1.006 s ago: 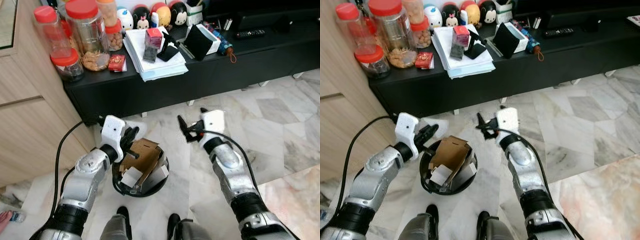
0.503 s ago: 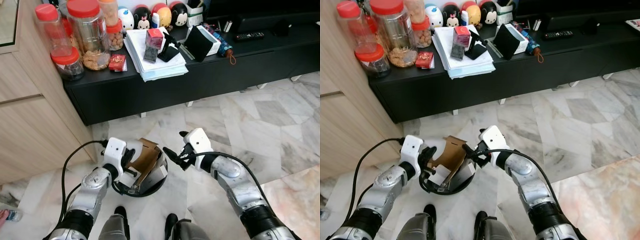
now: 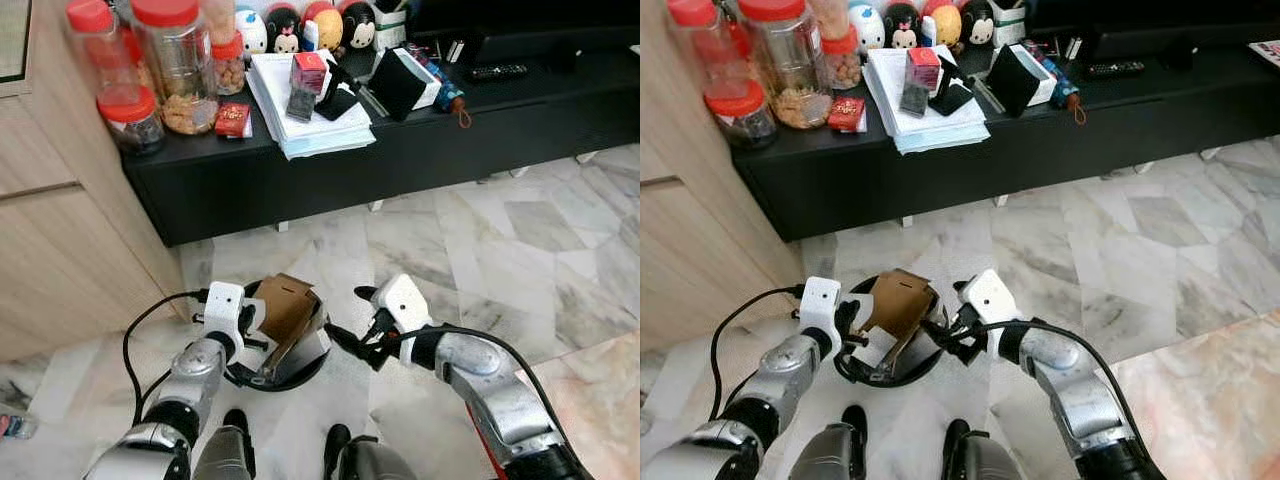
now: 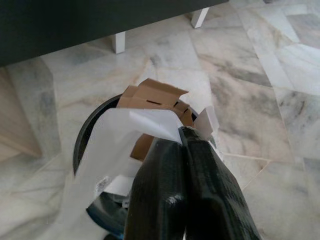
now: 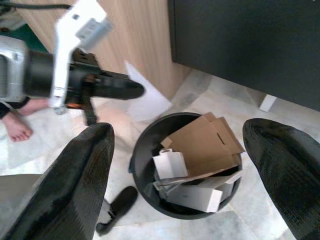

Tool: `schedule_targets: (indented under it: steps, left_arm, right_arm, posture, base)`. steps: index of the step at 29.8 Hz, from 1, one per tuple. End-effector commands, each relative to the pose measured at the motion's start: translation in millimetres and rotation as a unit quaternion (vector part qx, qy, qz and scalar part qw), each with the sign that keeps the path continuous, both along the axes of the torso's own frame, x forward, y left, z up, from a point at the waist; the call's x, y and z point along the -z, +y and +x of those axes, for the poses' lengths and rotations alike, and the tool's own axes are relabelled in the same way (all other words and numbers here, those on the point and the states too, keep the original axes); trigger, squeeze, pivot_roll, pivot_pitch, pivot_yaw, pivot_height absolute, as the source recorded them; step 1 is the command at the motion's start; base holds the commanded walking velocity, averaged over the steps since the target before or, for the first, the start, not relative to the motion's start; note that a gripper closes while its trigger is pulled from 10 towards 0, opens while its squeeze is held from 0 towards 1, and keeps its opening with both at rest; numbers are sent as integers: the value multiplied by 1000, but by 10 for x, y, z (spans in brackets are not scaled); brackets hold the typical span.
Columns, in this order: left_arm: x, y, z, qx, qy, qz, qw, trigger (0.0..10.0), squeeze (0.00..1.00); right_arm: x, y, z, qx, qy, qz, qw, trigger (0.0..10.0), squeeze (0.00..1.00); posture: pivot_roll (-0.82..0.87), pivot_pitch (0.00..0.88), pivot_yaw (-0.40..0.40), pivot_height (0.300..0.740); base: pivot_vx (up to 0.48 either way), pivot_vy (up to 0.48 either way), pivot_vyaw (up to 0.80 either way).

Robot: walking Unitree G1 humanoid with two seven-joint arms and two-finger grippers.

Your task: Picking trash to rubbish bin

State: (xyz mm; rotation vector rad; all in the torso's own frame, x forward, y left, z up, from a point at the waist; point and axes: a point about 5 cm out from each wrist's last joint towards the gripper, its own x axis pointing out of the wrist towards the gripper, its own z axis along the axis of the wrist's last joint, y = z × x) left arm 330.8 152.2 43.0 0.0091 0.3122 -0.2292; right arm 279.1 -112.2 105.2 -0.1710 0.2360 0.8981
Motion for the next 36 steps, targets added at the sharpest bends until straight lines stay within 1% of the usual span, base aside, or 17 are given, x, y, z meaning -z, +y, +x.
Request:
schedule_targets:
  steps: [1,4,7,8,10,13,14,16,17,18,20,25,27,28,29,33,36]
  left_arm:
    - [83,-52,-45,-4,17,-5,1000,10000,0]
    - [73,-90,-23,-5,17,-4,1000,10000,0]
    - [58,-123,-4,-2,18,-10,1000,10000,0]
    - [61,-144,-2,2,22,-13,1000,10000,0]
    - [57,-152,2,2,22,-15,1000,10000,0]
    - [53,-165,6,0,20,-17,1000,10000,0]
    - [56,-166,4,-3,20,-21,1000,10000,0]
    - [57,-167,2,-4,21,-22,1000,10000,0]
    - [62,-160,-1,-5,22,-23,999,10000,0]
    - [69,-146,-6,-7,23,-23,999,10000,0]
    - [78,-130,-12,-10,25,-23,999,10000,0]
    - [88,-118,-16,-14,28,-22,999,10000,0]
    - [103,-135,-26,-17,31,-24,999,10000,0]
    - [103,-135,-26,-17,31,-24,999,10000,0]
    - [116,-152,-36,-18,33,-26,999,10000,0]
    - [142,-183,-59,-16,36,-26,999,10000,0]
    - [167,-197,-79,-16,40,-25,999,10000,0]
  right_arm:
    - [-34,13,-63,-8,6,9,1000,10000,0]
    - [-65,21,-109,-14,9,7,1000,10000,0]
    - [-89,0,-104,5,3,4,1000,10000,0]
    - [-110,-29,-38,46,-13,-5,999,10000,0]
    - [-120,-41,9,75,-21,-8,997,10000,0]
    - [-174,9,63,115,-30,8,993,10000,0]
    - [-165,62,71,125,-29,10,992,10000,0]
    - [-158,81,66,125,-27,12,992,10000,0]
    - [-145,153,23,104,-21,15,994,10000,0]
    - [-125,209,-18,86,-17,12,996,10000,0]
    - [-82,241,-46,78,-13,0,997,10000,0]
    - [56,276,-76,81,3,-23,996,10000,0]
    - [270,290,-76,99,13,-69,993,10000,0]
    - [270,290,-76,99,13,-69,993,10000,0]
    - [356,286,-75,112,18,-84,990,10000,0]
    - [418,292,-67,140,25,-82,986,10000,0]
    - [483,277,-62,164,26,-98,981,10000,0]
  posture:
    - [69,323,-153,740]
    - [59,327,-158,740]
    - [53,330,-160,740]
    - [46,332,-160,740]
    - [42,333,-160,740]
    - [48,343,-162,740]
    - [47,348,-165,740]
    - [48,349,-166,740]
    - [50,351,-168,740]
    - [43,359,-174,740]
    - [37,363,-179,740]
    - [35,368,-184,740]
    - [25,373,-188,740]
    - [25,373,-188,740]
    - [30,378,-188,740]
    - [26,381,-193,740]
    - [21,384,-197,740]
  base:
    - [0,0,0]
    - [0,0,0]
    - [0,0,0]
    - [0,0,0]
    - [0,0,0]
    - [0,0,0]
    - [0,0,0]
    - [0,0,0]
    - [0,0,0]
    - [0,0,0]
    - [0,0,0]
    - [0,0,0]
    - [0,0,0]
    - [0,0,0]
    - [0,0,0]
    - [0,0,0]
    - [0,0,0]
